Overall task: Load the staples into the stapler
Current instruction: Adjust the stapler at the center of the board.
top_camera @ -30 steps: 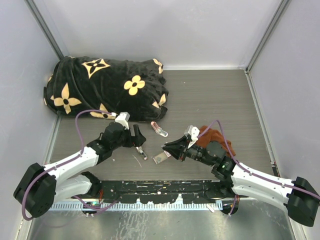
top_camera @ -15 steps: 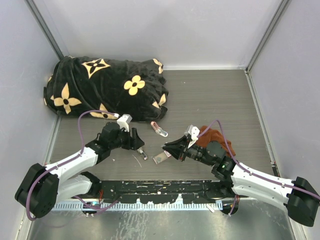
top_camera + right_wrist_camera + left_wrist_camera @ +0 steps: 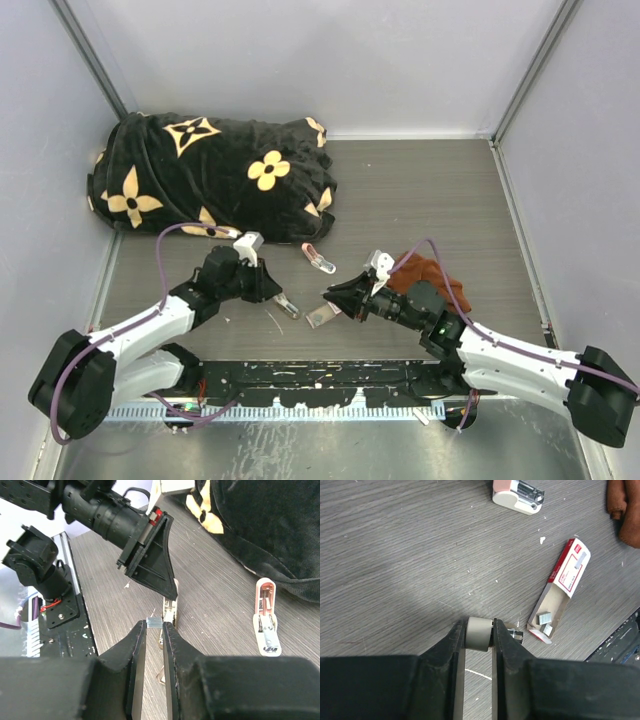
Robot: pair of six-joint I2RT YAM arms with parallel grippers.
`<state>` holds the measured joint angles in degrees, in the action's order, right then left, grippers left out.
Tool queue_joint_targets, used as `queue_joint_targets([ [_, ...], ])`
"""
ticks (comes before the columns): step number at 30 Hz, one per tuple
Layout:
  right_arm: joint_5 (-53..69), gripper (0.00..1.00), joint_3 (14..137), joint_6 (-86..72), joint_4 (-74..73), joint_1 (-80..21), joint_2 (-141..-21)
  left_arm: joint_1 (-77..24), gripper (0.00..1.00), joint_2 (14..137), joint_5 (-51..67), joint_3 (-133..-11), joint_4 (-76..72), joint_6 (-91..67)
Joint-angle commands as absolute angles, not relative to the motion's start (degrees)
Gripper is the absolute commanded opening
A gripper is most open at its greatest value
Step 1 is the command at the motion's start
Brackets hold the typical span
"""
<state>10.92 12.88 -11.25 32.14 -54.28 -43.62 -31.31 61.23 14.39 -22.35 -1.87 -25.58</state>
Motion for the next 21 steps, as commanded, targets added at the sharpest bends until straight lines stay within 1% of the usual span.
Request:
queue_joint_targets([
  [1,8.7,0.1,12.8,-9.0,39.6,-55.0,-47.2,-31.1,0.07,58.0,15.1,-22.1,-4.9,-25.7],
  [3,7.7,0.09,12.7,-8.2,43.1,-56.0,-50.7,-31.1,0.01,56.6,14.9,-21.0,-7.7,-27.0],
  [4,6.9,0.09,12.7,-7.8,45.4,-56.7,-52.6,-31.1,0.0,55.7,14.1,-20.3,-8.9,-28.1],
  [8,3.6,0.09,12.8,-6.0,55.6,-59.3,-62.1,-31.2,0.0,52.5,7.7,-17.7,-12.2,-32.2],
  [14,-0.9,0.09,14.3,-4.7,68.3,-60.2,-76.7,-31.2,0.0,47.0,-1.9,-16.5,-9.3,-35.1],
  [21,-4.4,0.09,17.0,-2.1,78.7,-61.4,-88.4,-31.2,0.0,43.4,-1.2,-13.4,-9.6,-37.0],
])
